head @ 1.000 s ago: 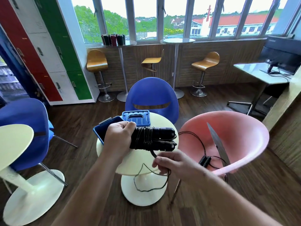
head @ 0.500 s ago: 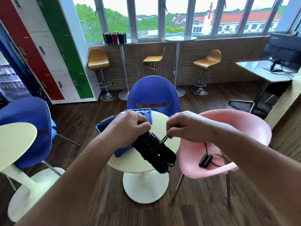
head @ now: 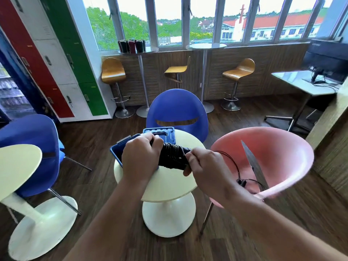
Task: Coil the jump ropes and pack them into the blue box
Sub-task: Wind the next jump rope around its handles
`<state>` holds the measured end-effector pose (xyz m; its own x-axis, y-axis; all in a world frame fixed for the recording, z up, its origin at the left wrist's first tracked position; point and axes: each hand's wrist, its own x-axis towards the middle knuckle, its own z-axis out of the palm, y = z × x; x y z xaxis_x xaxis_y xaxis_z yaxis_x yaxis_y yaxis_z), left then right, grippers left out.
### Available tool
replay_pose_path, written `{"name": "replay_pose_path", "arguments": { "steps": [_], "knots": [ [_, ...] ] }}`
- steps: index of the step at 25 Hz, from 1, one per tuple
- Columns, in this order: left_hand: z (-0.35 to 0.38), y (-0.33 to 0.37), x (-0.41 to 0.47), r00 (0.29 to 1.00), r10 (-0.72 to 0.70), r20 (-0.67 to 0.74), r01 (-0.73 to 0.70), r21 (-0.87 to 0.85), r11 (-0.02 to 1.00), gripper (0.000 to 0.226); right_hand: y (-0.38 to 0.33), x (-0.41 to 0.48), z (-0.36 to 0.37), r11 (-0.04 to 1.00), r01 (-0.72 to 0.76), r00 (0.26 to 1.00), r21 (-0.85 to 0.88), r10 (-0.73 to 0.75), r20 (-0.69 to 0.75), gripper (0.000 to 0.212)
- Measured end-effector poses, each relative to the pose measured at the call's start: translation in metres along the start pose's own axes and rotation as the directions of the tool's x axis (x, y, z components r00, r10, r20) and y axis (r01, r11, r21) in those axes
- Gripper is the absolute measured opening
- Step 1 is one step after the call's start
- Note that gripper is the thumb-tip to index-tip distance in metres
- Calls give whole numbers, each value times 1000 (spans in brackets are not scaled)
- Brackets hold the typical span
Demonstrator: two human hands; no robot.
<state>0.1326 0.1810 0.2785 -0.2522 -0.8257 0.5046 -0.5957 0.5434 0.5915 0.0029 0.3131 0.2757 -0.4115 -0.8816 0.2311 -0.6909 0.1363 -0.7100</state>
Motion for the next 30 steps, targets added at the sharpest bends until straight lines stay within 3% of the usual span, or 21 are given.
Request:
{"name": "replay_pose_path", "arguments": {
  "steps": [2, 4, 6, 8, 16, 19, 22, 26, 30],
  "knots": [
    [6, -2, -6, 999, -42, -32, 39, -101, 994, 35, 4, -2, 12, 934, -154, 988, 323, 155, 21, 24],
    [11, -5, -11, 994, -99, -46, 88, -193, 977, 38, 4, -3, 20, 726, -315, 948, 612, 275, 161, 16],
    [14, -7, -14, 987, -155, -47, 139, -246, 959, 40, 3, -5, 23, 511, -429, 901, 744, 297, 315, 12],
    [17, -8, -14, 983, -180, -48, 160, -276, 948, 40, 5, -8, 27, 428, -453, 889, 782, 278, 363, 12],
    [21, -4, -21, 941, -339, -7, 307, -409, 859, 37, 3, -33, 49, 449, -338, 936, 827, 253, 245, 22],
    [19, 4, -26, 854, -512, 96, 483, -512, 710, 35, 18, -34, 53, 493, -344, 938, 799, 216, 271, 24],
    [18, 11, -29, 782, -579, 233, 585, -596, 550, 34, 42, -31, 50, 485, -407, 903, 774, 89, 420, 24],
    [11, 11, -27, 790, -536, 296, 587, -616, 526, 29, 70, -26, 40, 494, -401, 884, 771, -12, 468, 27],
    [8, 1, -23, 785, -576, 229, 579, -602, 550, 35, 77, -32, 40, 566, -298, 913, 769, -66, 403, 26]
  ]
}}
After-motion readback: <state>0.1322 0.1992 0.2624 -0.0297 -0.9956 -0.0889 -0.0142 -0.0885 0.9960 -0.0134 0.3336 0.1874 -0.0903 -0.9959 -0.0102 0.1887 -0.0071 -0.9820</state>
